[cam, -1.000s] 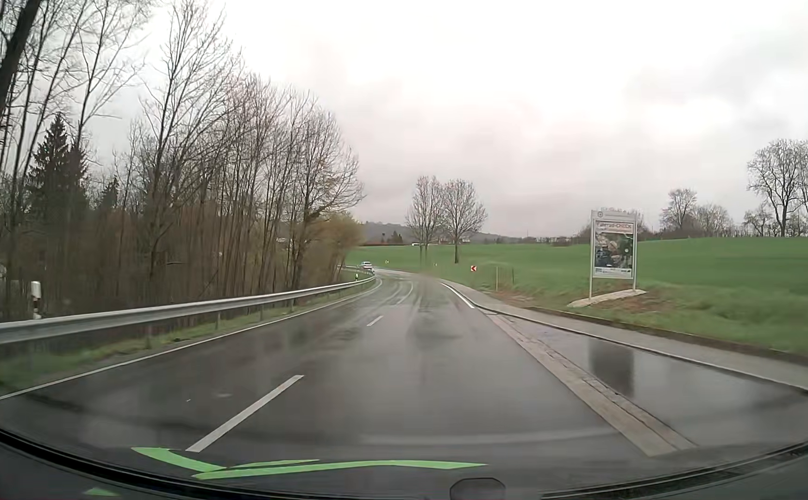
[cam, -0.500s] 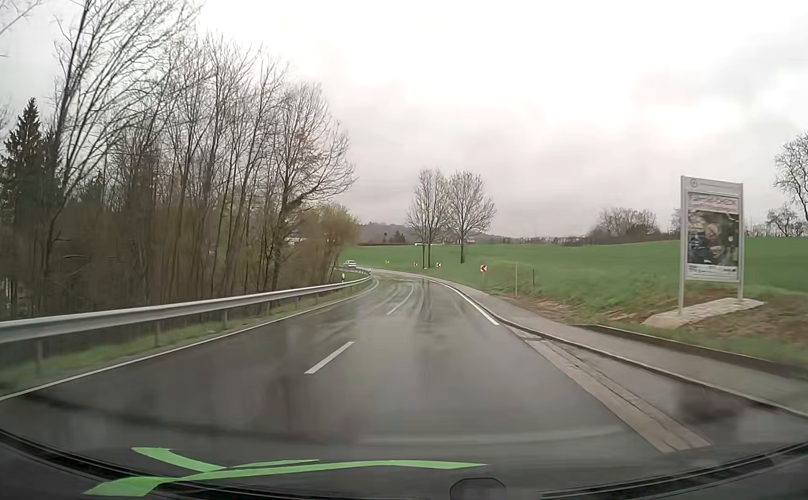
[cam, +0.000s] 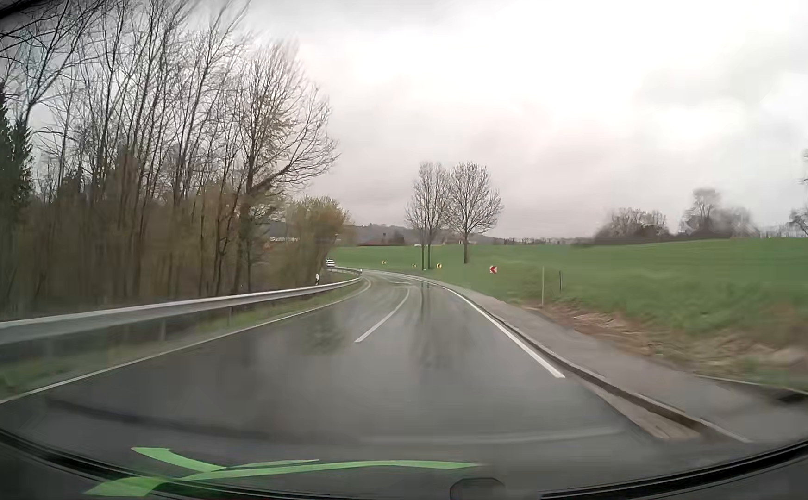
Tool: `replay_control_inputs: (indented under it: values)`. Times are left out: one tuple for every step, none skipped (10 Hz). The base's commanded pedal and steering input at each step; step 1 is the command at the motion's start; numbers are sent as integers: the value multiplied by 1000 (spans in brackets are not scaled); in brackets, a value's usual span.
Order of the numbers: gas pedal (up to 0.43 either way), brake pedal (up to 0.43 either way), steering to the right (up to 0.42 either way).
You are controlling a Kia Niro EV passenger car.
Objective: Follow the waypoints while adhering to traffic rules and regulations
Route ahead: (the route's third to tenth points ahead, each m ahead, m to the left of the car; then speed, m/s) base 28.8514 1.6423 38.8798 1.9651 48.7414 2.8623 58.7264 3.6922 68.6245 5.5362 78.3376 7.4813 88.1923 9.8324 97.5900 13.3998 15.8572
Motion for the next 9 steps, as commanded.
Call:
replay_control_inputs:
  values:
    - [20, 0, 1]
    - [20, 0, 1]
    - [20, 0, 1]
    - [20, 0, 1]
    - [8, 0, 0]
    - [0, 0, 0]
    - [0, 0, 0]
    - [0, 0, 0]
    - [0, 0, 0]
